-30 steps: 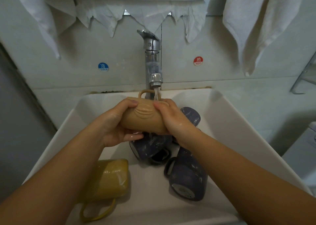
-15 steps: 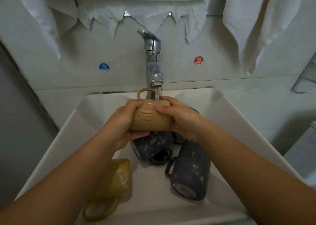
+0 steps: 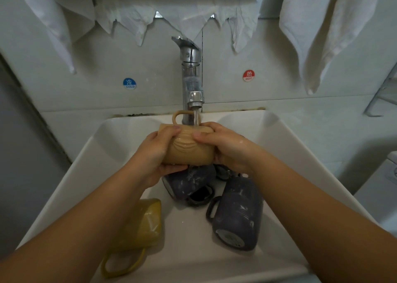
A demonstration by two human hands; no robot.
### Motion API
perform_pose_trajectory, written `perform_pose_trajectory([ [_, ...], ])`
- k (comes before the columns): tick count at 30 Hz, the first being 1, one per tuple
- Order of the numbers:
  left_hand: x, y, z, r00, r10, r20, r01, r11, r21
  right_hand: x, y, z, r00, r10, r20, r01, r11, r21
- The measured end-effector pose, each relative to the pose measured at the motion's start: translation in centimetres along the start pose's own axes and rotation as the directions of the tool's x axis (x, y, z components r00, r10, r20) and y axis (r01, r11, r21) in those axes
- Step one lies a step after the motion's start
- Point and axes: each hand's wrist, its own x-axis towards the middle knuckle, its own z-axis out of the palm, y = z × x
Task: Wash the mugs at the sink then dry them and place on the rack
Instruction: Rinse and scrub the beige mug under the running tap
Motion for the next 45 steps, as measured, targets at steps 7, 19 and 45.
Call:
perform_pose_trajectory([
  [7, -0.3, 0.2, 0.1, 0.999, -0.025, 0.020, 0.025, 0.999, -0.025, 0.8, 0.1, 0.7, 0.996, 0.019, -0.093, -0.023, 0.999, -0.042],
  [19, -0.5, 0.8, -0.5, 0.988, -0.139, -0.065, 0.128, 0.980, -0.150, 0.9, 0.6, 1.9, 0.991, -0.076, -0.107, 0.065, 0.993, -0.100],
  [45, 0.2, 0.7, -2.0, 0.992, -0.068, 0.104, 0.058, 0.993, 0.102, 0.0, 0.4, 1.6, 0.988, 0.022, -0.153, -0.036, 0.995, -0.090],
])
